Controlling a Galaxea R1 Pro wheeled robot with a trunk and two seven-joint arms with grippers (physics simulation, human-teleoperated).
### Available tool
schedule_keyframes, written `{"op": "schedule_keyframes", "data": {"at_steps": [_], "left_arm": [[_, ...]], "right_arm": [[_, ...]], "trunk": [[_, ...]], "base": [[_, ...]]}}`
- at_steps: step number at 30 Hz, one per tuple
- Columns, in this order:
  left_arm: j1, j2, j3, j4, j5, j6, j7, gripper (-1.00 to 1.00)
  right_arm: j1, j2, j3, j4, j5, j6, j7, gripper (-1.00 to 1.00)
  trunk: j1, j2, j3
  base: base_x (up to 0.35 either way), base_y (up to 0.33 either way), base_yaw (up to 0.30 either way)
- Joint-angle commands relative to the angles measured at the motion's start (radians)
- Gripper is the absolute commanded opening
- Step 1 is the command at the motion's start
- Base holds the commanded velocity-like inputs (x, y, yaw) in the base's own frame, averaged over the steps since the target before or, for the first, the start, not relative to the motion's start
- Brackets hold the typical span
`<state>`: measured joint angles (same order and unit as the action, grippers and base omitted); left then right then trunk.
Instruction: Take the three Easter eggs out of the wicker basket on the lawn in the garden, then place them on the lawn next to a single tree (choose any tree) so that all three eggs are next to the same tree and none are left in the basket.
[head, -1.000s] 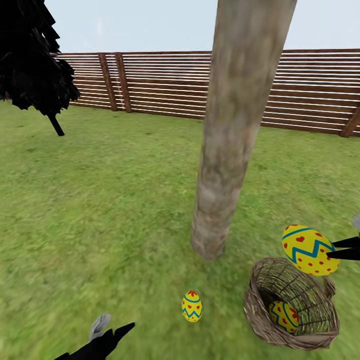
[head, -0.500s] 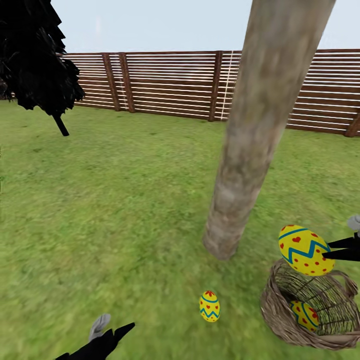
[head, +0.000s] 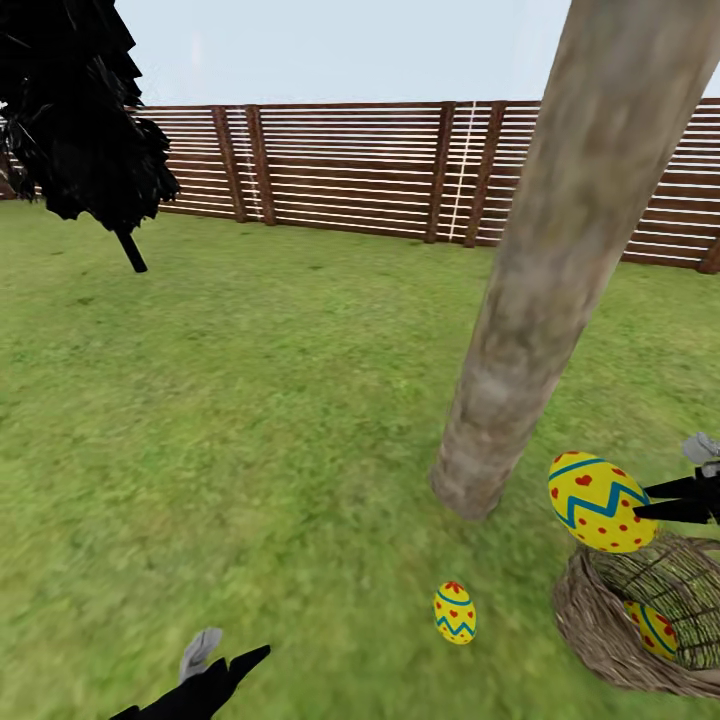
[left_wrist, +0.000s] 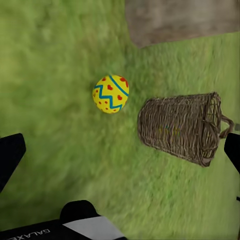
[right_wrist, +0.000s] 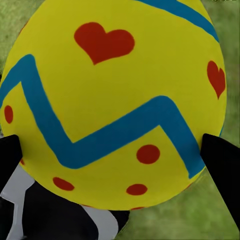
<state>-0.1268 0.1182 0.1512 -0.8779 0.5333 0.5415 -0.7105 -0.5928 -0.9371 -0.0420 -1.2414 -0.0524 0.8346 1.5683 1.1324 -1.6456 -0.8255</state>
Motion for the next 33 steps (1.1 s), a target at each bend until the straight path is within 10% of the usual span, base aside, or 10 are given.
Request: {"op": "schedule_keyframes", "data": {"at_steps": [1,5,9,14,18,27,33], "left_arm": [[-0.001,0.000,0.001,0.000,0.006,0.008,-0.001,1.00],[-0.001,0.000,0.002,0.000,0.004,0.006,-0.003,1.00],[-0.001,0.001,0.002,0.000,0.004,0.006,-0.007,1.00],[-0.001,0.001,0.002,0.000,0.009,0.008,-0.012,1.00],[-0.001,0.000,0.000,-0.001,0.008,0.007,-0.012,1.00],[-0.001,0.000,-0.003,-0.001,0.005,0.006,-0.007,1.00],[-0.001,0.000,-0.003,-0.001,0.005,0.006,-0.007,1.00]], "right_arm": [[-0.001,0.005,0.001,-0.001,-0.001,0.011,0.003,-1.00],[-0.001,0.070,0.001,-0.014,0.052,0.016,0.003,-1.00],[-0.001,0.196,-0.001,-0.065,0.167,0.039,0.003,-1.00],[-0.001,0.299,0.000,-0.145,0.205,0.090,0.003,-1.00],[-0.001,0.433,0.002,-0.163,0.269,0.107,-0.019,-1.00],[0.005,0.792,0.000,-0.020,0.720,0.100,-0.062,-1.00],[0.005,0.883,-0.002,0.042,0.757,0.071,-0.261,-1.00]], "trunk": [[0.000,0.000,-0.001],[0.000,0.000,-0.001],[0.000,0.000,-0.001],[0.000,0.000,-0.001],[0.000,0.000,-0.001],[0.000,0.000,-0.001],[0.000,0.000,-0.001]], "base": [[0.000,0.298,0.000],[0.000,0.116,0.000],[0.000,0.012,0.000],[0.000,0.001,0.000],[0.000,0.000,0.000],[0.000,0.000,0.000],[0.000,0.000,0.000]]}}
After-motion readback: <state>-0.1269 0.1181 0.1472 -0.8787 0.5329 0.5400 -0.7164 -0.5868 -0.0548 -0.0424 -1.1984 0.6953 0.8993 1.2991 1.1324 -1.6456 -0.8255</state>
